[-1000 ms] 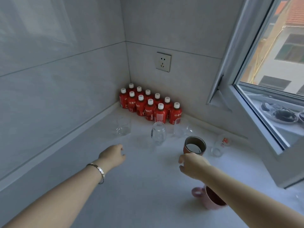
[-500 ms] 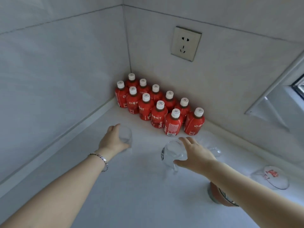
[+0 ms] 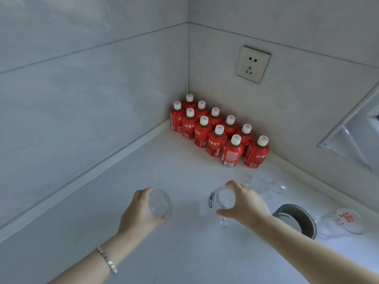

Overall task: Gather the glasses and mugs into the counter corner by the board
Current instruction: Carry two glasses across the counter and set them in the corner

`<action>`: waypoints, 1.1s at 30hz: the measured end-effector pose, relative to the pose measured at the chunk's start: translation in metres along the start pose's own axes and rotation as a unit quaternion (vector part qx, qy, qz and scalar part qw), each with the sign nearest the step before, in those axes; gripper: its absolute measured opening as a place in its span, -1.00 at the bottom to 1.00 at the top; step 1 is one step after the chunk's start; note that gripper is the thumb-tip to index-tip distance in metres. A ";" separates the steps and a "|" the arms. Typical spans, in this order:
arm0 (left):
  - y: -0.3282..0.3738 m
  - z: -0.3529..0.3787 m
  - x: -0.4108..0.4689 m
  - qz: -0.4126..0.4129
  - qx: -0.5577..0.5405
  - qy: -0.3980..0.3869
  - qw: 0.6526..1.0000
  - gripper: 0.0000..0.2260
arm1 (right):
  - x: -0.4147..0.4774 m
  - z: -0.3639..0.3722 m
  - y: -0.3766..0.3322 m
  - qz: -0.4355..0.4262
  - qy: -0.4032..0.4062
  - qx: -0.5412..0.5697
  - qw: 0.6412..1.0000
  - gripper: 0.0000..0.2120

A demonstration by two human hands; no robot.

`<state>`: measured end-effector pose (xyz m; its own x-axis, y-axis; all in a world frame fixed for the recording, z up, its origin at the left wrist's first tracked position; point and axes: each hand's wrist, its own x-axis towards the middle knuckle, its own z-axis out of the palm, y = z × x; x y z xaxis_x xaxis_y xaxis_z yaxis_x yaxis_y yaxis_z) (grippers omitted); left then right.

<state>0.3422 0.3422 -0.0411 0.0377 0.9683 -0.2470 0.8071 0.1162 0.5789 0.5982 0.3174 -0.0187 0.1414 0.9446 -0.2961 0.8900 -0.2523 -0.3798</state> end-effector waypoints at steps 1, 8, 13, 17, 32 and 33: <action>-0.005 -0.006 -0.017 -0.002 0.008 -0.006 1.000 -0.24 | -0.014 -0.001 -0.006 -0.013 -0.003 -0.006 1.000 -0.33; -0.044 -0.042 -0.156 -0.041 0.011 0.021 0.999 -0.01 | -0.127 0.009 -0.049 -0.111 -0.022 -0.029 0.993 -0.32; -0.083 -0.056 -0.267 -0.074 -0.008 0.071 0.995 -0.17 | -0.211 0.035 -0.082 -0.182 -0.037 -0.053 0.981 -0.32; -0.125 -0.064 -0.353 -0.115 -0.017 0.113 0.987 -0.21 | -0.270 0.061 -0.119 -0.235 -0.064 -0.077 0.967 -0.31; -0.354 -0.154 -0.601 -0.275 -0.045 0.210 0.937 -0.22 | -0.449 0.223 -0.350 -0.396 -0.128 -0.150 0.897 -0.34; -0.375 -0.165 -0.612 -0.281 -0.038 0.212 0.935 -0.22 | -0.458 0.239 -0.369 -0.396 -0.131 -0.148 0.897 -0.34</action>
<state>-0.0811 -0.2578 0.0210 -0.6306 0.7479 -0.2075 0.5844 0.6335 0.5072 0.1015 -0.0720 0.0478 -0.6581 0.7113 -0.2471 0.7479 0.5793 -0.3242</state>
